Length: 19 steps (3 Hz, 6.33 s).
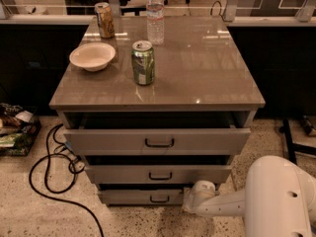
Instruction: Open bottom drawer
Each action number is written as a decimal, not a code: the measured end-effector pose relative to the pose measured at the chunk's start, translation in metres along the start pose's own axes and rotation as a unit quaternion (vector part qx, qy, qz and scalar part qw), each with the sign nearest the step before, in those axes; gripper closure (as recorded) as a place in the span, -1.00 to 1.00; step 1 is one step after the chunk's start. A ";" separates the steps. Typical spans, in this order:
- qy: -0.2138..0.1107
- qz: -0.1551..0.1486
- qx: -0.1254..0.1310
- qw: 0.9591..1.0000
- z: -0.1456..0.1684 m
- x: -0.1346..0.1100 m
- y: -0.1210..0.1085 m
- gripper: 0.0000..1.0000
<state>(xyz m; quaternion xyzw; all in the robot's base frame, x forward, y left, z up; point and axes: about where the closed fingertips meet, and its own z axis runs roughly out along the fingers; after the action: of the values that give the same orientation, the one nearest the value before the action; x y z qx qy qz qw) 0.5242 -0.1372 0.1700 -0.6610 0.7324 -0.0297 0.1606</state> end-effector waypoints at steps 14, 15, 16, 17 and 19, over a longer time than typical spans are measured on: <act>0.000 0.000 -0.001 1.000 -0.004 -0.001 0.000 -1.00; 0.000 0.000 -0.001 1.000 -0.004 -0.001 0.000 -1.00; 0.010 0.002 0.006 1.000 -0.013 0.000 -0.002 -1.00; 0.025 0.008 0.021 0.999 -0.029 0.003 -0.002 -1.00; 0.028 0.009 0.020 0.999 -0.028 0.003 0.000 -0.20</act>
Offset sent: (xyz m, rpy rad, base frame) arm -0.0001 0.0001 0.0005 0.0001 0.0002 0.0001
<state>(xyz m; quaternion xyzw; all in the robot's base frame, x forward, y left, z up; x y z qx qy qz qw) 0.5162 -0.1452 0.1962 -0.6503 0.7414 -0.0615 0.1539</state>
